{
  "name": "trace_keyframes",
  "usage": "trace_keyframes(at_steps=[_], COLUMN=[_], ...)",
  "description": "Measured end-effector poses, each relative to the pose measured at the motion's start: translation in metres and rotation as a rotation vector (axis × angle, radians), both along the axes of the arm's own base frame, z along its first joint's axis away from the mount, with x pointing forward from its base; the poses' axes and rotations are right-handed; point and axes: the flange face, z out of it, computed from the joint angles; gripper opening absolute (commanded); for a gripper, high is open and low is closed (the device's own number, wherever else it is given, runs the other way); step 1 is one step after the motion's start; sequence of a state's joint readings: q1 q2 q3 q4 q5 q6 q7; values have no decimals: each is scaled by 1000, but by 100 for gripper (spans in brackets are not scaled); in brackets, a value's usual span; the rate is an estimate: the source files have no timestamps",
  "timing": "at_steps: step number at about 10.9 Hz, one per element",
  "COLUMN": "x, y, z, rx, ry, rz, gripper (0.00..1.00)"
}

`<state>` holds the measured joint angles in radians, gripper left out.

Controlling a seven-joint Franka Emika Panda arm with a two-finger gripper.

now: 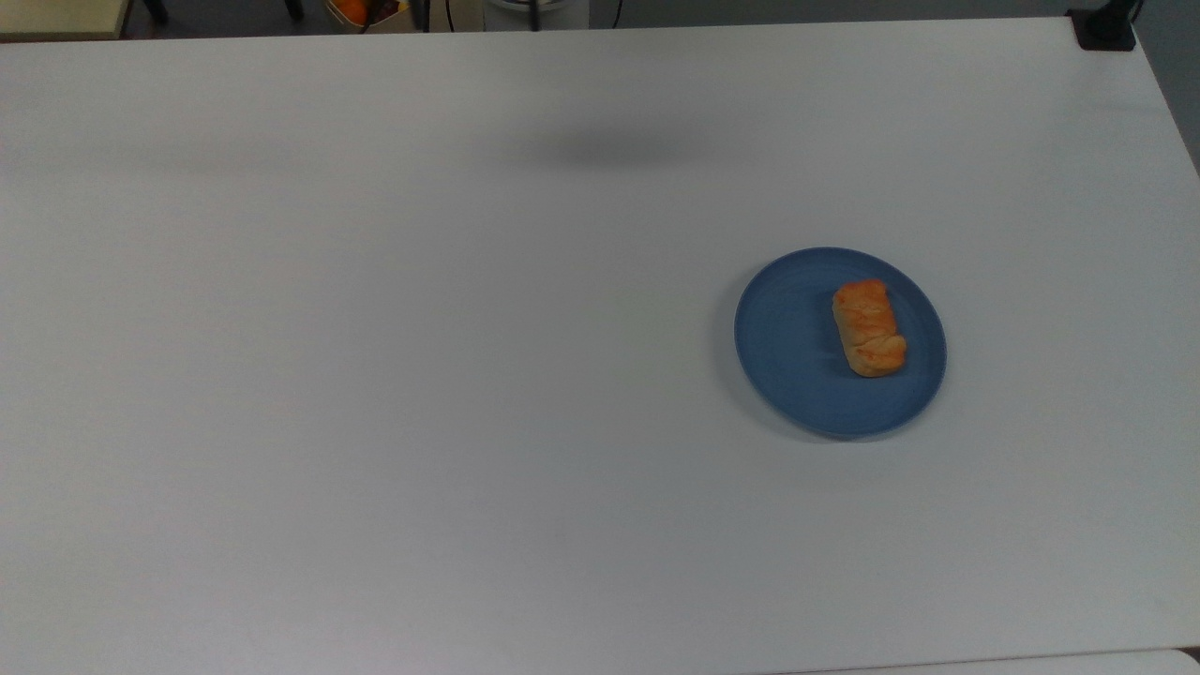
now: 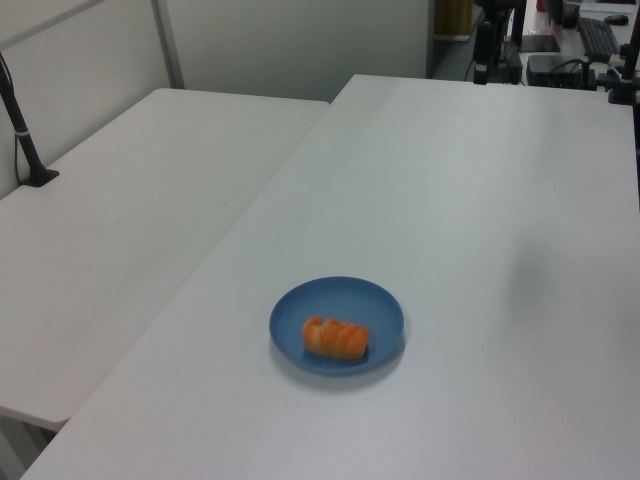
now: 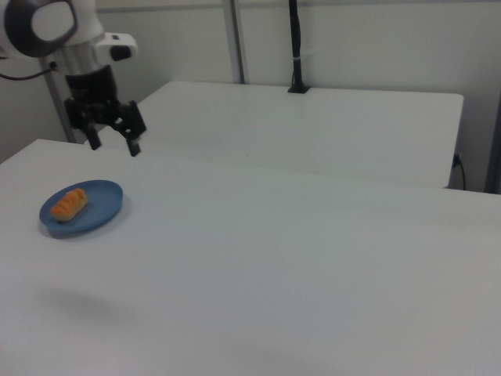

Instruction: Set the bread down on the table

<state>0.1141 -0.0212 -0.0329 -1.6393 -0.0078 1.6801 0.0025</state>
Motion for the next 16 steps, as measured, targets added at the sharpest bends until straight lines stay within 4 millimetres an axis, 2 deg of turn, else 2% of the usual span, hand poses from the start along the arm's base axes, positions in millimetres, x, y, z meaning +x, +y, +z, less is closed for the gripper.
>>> trace_keyframes(at_steps=[2, 4, 6, 8, 11, 13, 16], x=[-2, -3, -1, 6, 6, 11, 26], y=[55, 106, 147, 176, 227, 254, 279], z=[-1, -12, -25, -34, -43, -59, -96], rx=[2, 1, 3, 15, 46, 51, 55], ry=[-1, 17, 34, 11, -68, -112, -154], rz=[95, 185, 230, 218, 159, 132, 108], gripper=[100, 100, 100, 100, 100, 100, 100])
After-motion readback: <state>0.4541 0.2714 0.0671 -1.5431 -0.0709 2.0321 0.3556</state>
